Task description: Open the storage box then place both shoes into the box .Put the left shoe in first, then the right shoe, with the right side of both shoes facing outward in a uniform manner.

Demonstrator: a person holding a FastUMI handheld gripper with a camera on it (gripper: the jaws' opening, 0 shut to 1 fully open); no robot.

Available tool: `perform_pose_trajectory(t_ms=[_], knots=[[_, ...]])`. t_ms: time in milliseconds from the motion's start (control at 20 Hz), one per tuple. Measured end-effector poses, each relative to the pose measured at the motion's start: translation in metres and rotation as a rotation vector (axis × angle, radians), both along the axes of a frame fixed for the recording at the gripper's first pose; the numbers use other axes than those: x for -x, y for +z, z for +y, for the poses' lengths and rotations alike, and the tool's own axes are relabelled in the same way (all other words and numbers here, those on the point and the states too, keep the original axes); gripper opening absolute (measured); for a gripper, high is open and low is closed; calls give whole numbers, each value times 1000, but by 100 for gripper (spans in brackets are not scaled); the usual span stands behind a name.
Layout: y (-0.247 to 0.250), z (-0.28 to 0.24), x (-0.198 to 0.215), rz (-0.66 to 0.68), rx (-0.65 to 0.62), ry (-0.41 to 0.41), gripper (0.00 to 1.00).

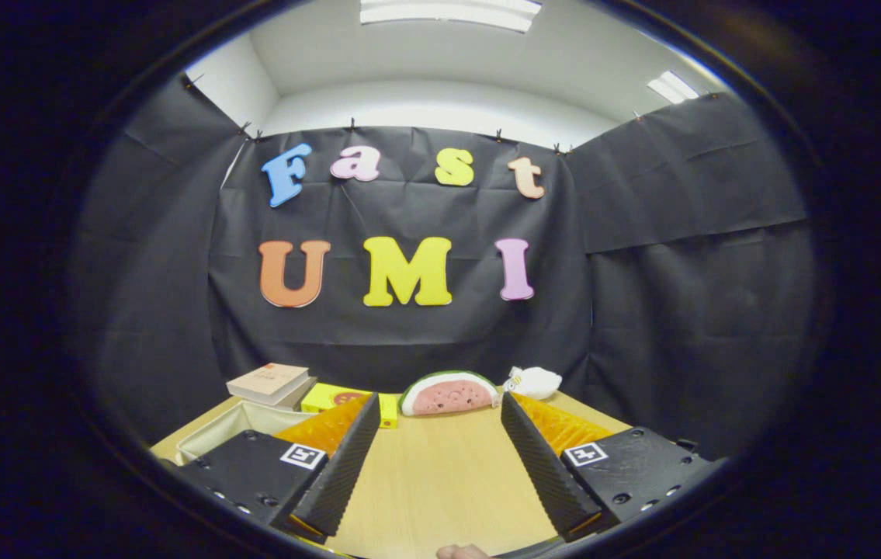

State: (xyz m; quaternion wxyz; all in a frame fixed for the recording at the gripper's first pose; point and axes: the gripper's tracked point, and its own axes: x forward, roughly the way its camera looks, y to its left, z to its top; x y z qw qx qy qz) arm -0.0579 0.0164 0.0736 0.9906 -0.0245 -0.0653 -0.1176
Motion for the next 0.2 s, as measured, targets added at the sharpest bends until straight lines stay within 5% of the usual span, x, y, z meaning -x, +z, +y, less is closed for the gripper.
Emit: perform_pose_trajectory(t_ms=[200], knots=[[1,-13,7,22,-2,15,96]])
